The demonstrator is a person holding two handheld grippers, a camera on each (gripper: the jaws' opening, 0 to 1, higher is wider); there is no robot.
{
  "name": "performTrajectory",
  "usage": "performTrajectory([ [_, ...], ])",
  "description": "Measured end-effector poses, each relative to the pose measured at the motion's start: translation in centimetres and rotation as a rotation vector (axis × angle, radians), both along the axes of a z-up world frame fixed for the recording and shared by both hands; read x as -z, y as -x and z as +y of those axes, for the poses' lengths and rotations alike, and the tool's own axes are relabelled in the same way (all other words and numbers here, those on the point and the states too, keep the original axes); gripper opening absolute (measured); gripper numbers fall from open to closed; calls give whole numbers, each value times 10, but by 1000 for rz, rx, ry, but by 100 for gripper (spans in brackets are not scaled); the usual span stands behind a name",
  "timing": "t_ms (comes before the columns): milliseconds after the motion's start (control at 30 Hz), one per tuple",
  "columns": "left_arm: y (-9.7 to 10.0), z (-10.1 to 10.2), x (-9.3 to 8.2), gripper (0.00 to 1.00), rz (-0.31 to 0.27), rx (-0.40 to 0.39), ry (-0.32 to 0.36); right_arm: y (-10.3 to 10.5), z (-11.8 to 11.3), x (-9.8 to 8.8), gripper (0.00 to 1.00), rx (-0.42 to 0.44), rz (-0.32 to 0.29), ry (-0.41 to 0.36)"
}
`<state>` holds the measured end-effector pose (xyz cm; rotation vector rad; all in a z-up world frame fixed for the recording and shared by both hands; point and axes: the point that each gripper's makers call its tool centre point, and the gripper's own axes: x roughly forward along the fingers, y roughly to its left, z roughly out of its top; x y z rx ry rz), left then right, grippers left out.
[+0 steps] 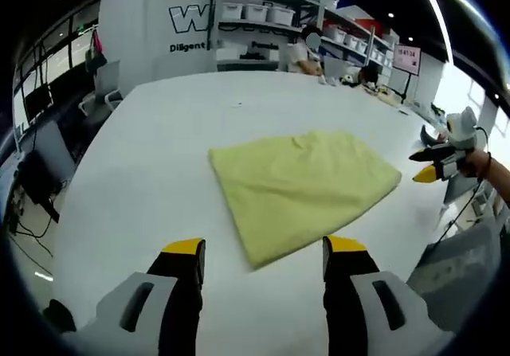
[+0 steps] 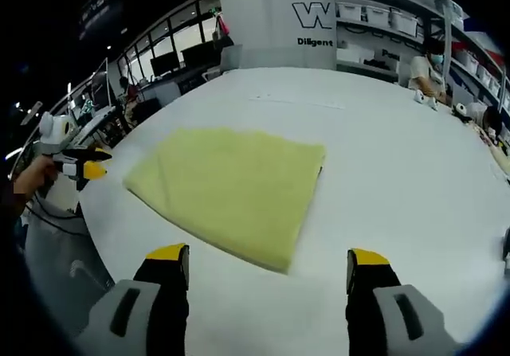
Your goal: Fold the garment on the visible template until the final outline fits inside the template.
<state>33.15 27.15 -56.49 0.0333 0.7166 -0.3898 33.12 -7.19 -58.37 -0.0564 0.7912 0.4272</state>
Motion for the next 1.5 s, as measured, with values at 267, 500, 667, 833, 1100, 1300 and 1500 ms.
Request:
performTrajectory([
  [267,5,3,-18,73,-27,-44,21,10,14,-21,93,-17,-21,-31],
  [500,10,-1,-31,85,-68,-30,24,20,27,-34,99,-46,-56,-24],
  [667,20,0,-31,92,-59,-37,31,27,29,-40,99,-47,-73,-25],
  [833,26,1,-31,99,-53,-34,31,32,28,-43,99,-47,-83,-21],
  [1100,30,-4,-37,99,-61,-28,53,39,24,-51,99,-28,-99,-26],
  [1300,31,-6,-39,99,-61,-24,69,41,25,-52,99,-25,-99,-29],
  [1500,34,-4,-36,98,-44,-24,73,42,25,-51,99,-18,-94,-27],
])
